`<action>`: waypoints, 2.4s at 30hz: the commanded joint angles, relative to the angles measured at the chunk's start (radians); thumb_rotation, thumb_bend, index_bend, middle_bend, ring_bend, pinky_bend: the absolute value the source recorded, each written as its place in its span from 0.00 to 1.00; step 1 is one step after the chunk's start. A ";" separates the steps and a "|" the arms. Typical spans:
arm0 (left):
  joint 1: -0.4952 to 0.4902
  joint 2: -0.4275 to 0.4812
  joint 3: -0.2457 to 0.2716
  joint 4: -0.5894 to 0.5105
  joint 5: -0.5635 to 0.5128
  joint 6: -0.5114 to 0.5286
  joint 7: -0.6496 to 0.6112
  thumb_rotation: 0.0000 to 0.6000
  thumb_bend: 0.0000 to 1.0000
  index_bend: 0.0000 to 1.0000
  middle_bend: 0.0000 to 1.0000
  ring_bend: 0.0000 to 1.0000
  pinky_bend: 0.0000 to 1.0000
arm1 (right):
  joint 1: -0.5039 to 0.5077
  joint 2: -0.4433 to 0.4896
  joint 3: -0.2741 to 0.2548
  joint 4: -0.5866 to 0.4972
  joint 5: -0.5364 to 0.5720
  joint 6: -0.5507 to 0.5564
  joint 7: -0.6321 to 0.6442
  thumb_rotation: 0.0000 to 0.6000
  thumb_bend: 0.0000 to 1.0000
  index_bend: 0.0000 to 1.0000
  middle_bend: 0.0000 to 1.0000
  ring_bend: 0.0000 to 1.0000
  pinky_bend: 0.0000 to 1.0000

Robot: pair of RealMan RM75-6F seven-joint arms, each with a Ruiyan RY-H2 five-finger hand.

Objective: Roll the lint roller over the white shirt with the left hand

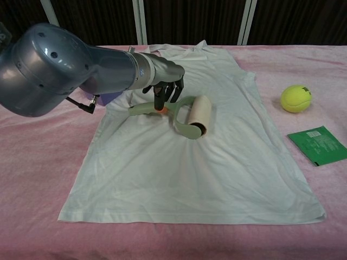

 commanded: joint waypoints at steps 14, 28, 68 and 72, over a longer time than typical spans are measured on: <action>-0.034 0.087 0.064 -0.086 -0.173 0.062 0.145 1.00 0.56 0.61 0.60 0.44 0.61 | 0.001 -0.001 -0.002 -0.002 0.001 -0.003 -0.002 1.00 0.26 0.17 0.01 0.15 0.21; 0.043 0.237 0.150 -0.209 -0.108 0.067 0.113 1.00 0.57 0.61 0.60 0.44 0.61 | -0.001 -0.003 0.002 -0.006 0.010 0.001 -0.006 1.00 0.26 0.17 0.01 0.15 0.21; -0.166 0.009 0.011 -0.034 -0.293 0.033 0.194 1.00 0.57 0.61 0.61 0.44 0.61 | -0.001 0.003 -0.001 -0.014 0.015 -0.010 0.007 1.00 0.26 0.17 0.01 0.15 0.21; -0.180 -0.023 0.003 -0.002 -0.306 0.013 0.207 1.00 0.57 0.61 0.61 0.44 0.61 | -0.002 0.003 -0.001 -0.013 0.014 -0.007 0.007 1.00 0.26 0.17 0.02 0.15 0.21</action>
